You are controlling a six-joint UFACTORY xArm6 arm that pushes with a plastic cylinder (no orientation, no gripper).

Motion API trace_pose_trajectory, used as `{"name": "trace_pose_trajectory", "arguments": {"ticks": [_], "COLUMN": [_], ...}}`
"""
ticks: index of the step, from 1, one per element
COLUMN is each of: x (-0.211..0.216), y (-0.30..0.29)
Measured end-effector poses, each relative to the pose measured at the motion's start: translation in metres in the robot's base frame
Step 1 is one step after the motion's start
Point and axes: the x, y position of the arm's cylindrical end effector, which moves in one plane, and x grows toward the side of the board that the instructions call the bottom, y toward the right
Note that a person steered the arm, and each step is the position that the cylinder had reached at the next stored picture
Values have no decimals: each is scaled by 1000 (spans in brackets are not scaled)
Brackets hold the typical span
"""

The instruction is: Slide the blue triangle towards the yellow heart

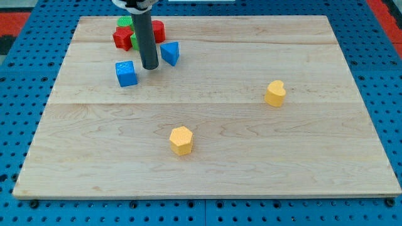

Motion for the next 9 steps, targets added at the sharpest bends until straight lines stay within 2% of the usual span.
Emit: {"name": "trace_pose_trajectory", "arguments": {"ticks": [1, 2, 5, 6, 7, 8, 9], "x": [-41, -56, -49, -75, -48, -44, -22], "y": [10, 29, 125, 81, 71, 116, 151]}}
